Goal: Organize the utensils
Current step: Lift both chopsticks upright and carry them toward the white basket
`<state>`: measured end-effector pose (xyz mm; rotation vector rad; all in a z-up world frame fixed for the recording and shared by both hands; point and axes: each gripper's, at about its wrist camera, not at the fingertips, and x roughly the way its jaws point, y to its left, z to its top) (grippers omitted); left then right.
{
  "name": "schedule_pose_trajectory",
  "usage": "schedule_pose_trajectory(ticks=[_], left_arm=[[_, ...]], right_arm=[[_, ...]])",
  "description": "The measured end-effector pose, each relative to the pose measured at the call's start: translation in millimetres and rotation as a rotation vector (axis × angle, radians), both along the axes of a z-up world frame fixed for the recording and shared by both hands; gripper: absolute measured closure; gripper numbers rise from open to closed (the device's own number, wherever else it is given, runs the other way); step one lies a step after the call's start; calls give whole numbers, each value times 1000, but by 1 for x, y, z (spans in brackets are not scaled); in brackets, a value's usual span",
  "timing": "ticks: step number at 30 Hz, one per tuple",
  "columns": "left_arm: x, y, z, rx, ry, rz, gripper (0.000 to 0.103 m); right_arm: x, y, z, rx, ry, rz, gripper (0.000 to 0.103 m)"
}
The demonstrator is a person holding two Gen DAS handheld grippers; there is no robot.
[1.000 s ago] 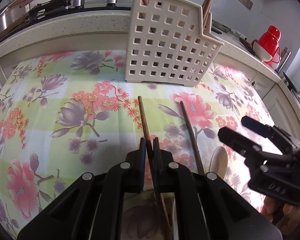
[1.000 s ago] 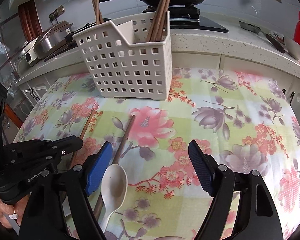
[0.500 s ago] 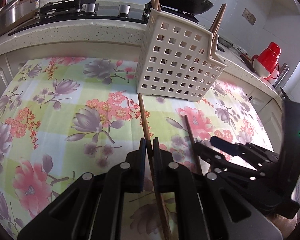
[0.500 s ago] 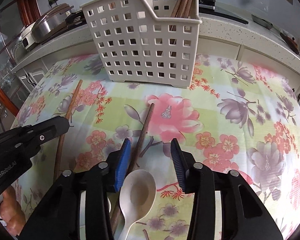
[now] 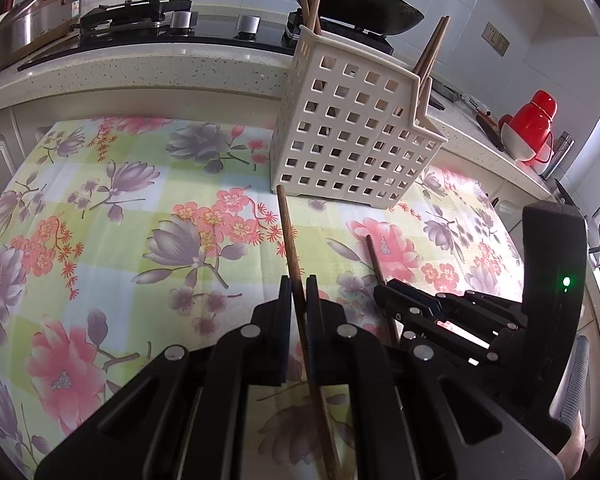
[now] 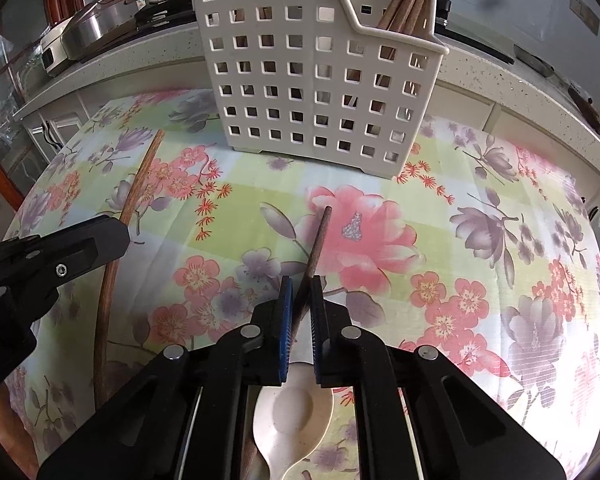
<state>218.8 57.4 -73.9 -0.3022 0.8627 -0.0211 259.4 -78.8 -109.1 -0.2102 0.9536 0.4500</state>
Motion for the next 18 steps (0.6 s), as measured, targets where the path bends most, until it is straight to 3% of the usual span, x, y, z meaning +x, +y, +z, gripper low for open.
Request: schedule_pose_trajectory(ticks=[7, 18], left_arm=[[-2, -4, 7, -4, -25, -19, 96], [-14, -16, 50, 29, -143, -55, 97]], right_arm=[[-1, -20, 17, 74, -33, -36, 96], [-23, -53, 76, 165, -138, -52, 97]])
